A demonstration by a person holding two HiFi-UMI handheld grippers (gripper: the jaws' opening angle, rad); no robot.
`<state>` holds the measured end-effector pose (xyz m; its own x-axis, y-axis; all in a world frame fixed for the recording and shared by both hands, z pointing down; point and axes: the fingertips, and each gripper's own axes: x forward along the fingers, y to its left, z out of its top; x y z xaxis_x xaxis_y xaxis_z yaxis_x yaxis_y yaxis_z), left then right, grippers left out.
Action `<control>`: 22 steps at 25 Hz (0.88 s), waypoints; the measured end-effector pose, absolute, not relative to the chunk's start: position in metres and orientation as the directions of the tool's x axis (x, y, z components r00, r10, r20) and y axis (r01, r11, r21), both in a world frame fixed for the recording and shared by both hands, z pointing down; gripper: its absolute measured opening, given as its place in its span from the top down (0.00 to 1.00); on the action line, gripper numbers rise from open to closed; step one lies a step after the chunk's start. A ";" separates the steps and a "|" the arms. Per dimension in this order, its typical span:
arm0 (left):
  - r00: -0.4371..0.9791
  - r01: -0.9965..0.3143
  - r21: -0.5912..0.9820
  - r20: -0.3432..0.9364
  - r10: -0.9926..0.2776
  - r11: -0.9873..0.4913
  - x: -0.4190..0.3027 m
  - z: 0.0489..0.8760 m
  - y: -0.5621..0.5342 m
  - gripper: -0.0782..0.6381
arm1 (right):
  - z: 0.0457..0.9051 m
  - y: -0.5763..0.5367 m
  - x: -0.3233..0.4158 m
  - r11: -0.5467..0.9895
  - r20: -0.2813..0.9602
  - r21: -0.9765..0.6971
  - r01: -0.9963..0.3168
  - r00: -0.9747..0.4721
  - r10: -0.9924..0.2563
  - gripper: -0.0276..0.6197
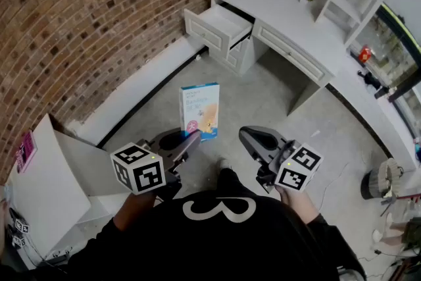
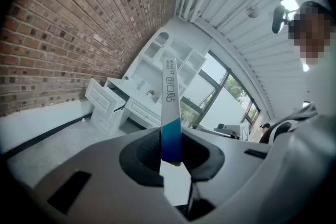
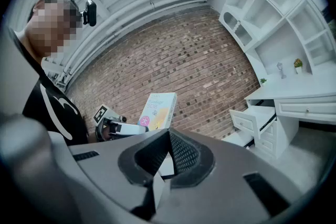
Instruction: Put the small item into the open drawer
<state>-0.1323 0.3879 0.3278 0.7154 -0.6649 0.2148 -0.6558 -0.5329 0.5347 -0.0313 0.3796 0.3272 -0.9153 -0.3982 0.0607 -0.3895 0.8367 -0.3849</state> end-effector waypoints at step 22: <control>0.700 -0.676 0.532 0.250 -0.669 -0.510 -0.028 0.320 0.261 0.80 | 0.322 0.246 0.075 0.818 0.009 -0.442 -0.367 -0.914 -0.405 0.94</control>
<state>-0.0276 0.2614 0.3202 0.7004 -0.6685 0.2500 -0.6763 -0.5096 0.5319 0.0746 0.2458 0.3220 -0.9141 -0.4054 0.0088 -0.3672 0.8182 -0.4423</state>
